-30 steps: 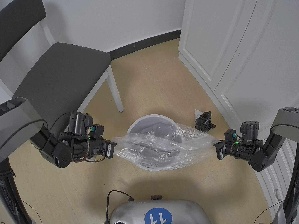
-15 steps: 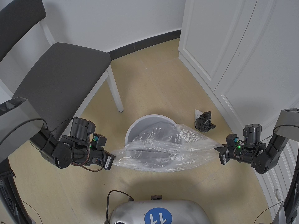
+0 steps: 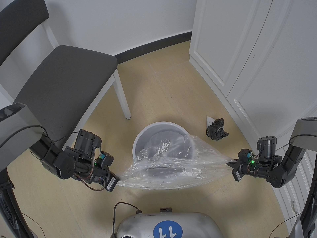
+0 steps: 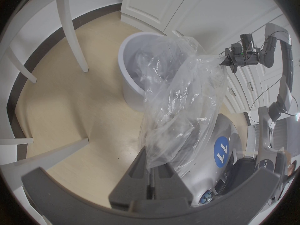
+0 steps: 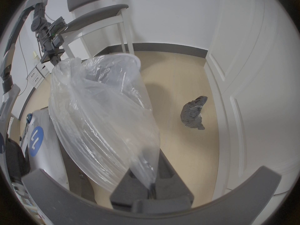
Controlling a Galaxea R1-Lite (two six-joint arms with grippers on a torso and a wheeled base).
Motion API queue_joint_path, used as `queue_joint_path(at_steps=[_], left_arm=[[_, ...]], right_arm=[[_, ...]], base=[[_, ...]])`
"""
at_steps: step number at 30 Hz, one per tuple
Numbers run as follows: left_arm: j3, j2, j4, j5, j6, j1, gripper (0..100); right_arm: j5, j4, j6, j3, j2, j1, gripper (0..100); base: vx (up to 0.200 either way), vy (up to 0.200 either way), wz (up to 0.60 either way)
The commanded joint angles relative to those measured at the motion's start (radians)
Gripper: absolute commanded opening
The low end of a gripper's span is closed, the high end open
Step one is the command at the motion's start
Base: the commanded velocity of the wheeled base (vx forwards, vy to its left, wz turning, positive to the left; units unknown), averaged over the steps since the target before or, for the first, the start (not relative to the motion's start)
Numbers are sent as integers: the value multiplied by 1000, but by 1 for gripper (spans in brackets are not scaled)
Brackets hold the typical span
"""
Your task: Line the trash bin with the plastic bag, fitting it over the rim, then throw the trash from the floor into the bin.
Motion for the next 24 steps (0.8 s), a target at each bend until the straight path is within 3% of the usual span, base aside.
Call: queue_joint_path(at_steps=[1,10,14,18,24], left_arm=[[8,8,7,-1,7,-16,0],[0,-5,-5,-1,-1,-4,0],[-36,5,-113,15,-42,50,0],[-44,18,-274,64,-180,69,0],[-72,22,-310,76,-208,96,0]], right_arm=[[1,-1,-10,11,23,15,0],[1,-13,-8,17,-3,17,0],[-5,-25,24,-23,-23,6,0],[-13,-93,148,-63,-8,14,0],[-13,-197,248,-107,38,17,0]], base=[[0,0,0],[0,0,0],[0,0,0],[0,0,0],[0,0,0]])
